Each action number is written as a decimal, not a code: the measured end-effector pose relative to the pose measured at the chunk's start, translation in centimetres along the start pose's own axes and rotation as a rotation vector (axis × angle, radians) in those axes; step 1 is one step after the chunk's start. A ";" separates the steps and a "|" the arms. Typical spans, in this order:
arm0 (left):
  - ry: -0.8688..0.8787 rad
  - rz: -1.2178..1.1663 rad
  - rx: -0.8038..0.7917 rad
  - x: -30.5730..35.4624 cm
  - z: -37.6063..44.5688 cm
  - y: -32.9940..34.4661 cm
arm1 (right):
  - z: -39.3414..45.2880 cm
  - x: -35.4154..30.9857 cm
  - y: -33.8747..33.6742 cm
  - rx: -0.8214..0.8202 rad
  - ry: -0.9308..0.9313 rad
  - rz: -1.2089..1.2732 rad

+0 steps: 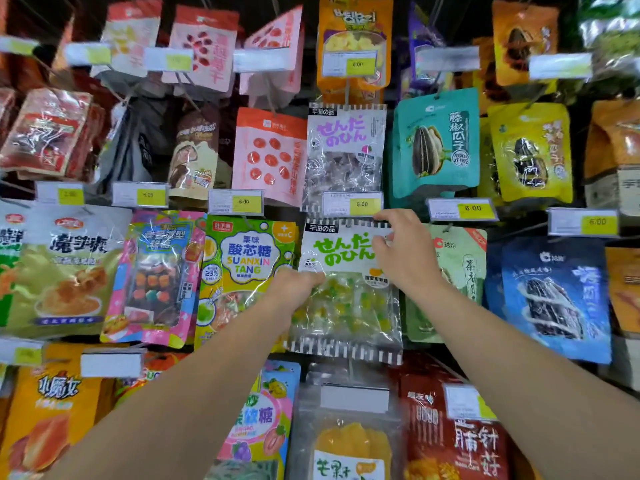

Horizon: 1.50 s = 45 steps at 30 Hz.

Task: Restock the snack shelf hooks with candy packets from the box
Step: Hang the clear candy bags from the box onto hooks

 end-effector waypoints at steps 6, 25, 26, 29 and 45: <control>-0.029 -0.049 -0.068 -1.8 0.2 1.0 | -5.5 2.2 0.6 -0.128 0.126 -0.094; 0.211 0.098 -0.125 -2.7 -1.2 -0.4 | -13.0 3.1 0.4 -0.170 0.436 0.045; 0.236 0.137 -0.135 -2.9 -1.6 -0.7 | -12.8 3.2 0.4 -0.145 0.423 0.006; 0.292 0.174 -0.195 -3.7 -2.1 -1.1 | -12.1 2.7 -0.4 -0.016 0.402 -0.081; 0.224 0.257 -0.298 -4.7 -0.2 -1.9 | -12.4 1.6 3.0 -0.321 0.494 -0.244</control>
Point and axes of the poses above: each hand's wrist, its own z-axis towards the middle knuckle, its own y-axis out of the palm, x = y × z, the point moved 9 cm from there along z, towards the middle knuckle, and after that the axes turned 14 degrees about x, right-handed, at the moved point
